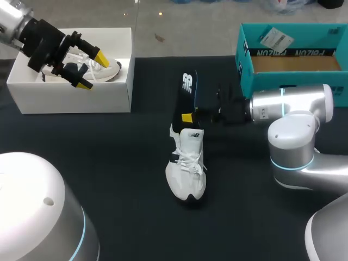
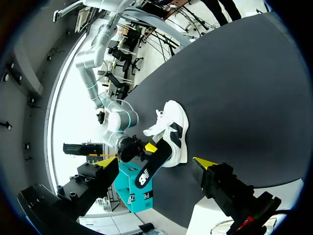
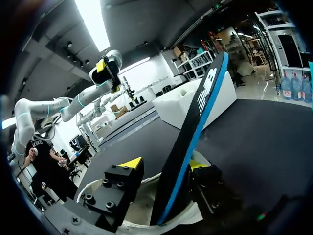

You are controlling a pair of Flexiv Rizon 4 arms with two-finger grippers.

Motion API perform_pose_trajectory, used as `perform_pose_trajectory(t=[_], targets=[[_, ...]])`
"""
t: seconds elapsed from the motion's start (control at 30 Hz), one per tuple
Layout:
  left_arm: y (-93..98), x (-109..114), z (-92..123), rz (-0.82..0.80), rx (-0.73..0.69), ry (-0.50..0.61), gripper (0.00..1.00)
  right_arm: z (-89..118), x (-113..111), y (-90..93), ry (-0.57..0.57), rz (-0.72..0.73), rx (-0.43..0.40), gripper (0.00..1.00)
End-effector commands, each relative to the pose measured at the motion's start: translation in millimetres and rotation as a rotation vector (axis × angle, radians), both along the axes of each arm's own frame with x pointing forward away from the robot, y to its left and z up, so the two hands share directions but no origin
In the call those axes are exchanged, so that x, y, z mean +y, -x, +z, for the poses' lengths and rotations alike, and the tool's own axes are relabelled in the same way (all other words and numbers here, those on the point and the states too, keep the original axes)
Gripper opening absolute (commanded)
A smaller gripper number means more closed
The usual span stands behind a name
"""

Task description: Take the shoe out of the shoebox, open the shoe tongue, remove and reinsert the insole, then place the shoe into the shoebox

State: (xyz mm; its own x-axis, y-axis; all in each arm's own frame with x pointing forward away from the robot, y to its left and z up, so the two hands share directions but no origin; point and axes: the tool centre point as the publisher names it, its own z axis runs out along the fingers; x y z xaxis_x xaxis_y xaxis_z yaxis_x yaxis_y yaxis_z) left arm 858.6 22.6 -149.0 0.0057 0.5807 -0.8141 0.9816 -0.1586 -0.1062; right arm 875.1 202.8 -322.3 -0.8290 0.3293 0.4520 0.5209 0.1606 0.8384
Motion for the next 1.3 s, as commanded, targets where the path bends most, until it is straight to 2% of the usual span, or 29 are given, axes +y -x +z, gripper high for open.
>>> perform_pose_trajectory(t=[0.03, 0.1, 0.13, 0.17, 0.2, 0.3, 0.5, 0.87, 1.13, 1.17, 1.23, 1.27, 1.3], targets=[[-0.2, 0, 1, -0.001, 0.0, -0.004, 1.0, 2, 4, -13.1, 0.011, 0.003, -0.008, 0.42], [-0.2, 0, 1, -0.001, 0.0, -0.004, 1.0, 2, 3, -14.5, 0.016, 0.004, -0.019, 0.3], [-0.2, 0, 1, -0.001, 0.0, -0.004, 1.0, 2, 2, -15.0, 0.022, 0.005, -0.024, 0.2], [-0.2, 0, 1, -0.001, 0.0, -0.004, 1.0, 0, 1, -15.3, 0.032, 0.009, -0.033, 0.04], [-0.2, 0, 1, -0.001, 0.0, -0.004, 1.0, -2, 0, -14.8, 0.038, 0.014, -0.035, 0.0], [-0.2, 0, 1, -0.001, 0.0, -0.004, 1.0, -8, -2, -10.0, 0.061, 0.031, -0.058, 0.0], [-0.2, 0, 1, -0.001, 0.0, -0.004, 1.0, -23, -8, 3.6, 0.063, 0.041, -0.051, 0.0], [-0.2, 0, 1, -0.001, 0.0, -0.004, 1.0, -51, -10, 28.8, 0.075, 0.06, 0.041, 0.0], [-0.2, 0, 1, -0.001, 0.0, -0.004, 1.0, -56, -6, 36.1, 0.076, 0.083, 0.083, 0.0], [-0.2, 0, 1, -0.001, 0.0, -0.004, 1.0, -53, -5, 35.3, 0.072, 0.083, 0.081, 0.18], [-0.2, 0, 1, -0.001, 0.0, -0.004, 1.0, -47, -3, 33.0, 0.062, 0.079, 0.065, 0.64], [-0.2, 0, 1, -0.001, 0.0, -0.004, 1.0, -43, -2, 31.5, 0.061, 0.077, 0.052, 0.74], [-0.2, 0, 1, -0.001, 0.0, -0.004, 1.0, -39, -1, 30.0, 0.059, 0.076, 0.041, 0.77]])
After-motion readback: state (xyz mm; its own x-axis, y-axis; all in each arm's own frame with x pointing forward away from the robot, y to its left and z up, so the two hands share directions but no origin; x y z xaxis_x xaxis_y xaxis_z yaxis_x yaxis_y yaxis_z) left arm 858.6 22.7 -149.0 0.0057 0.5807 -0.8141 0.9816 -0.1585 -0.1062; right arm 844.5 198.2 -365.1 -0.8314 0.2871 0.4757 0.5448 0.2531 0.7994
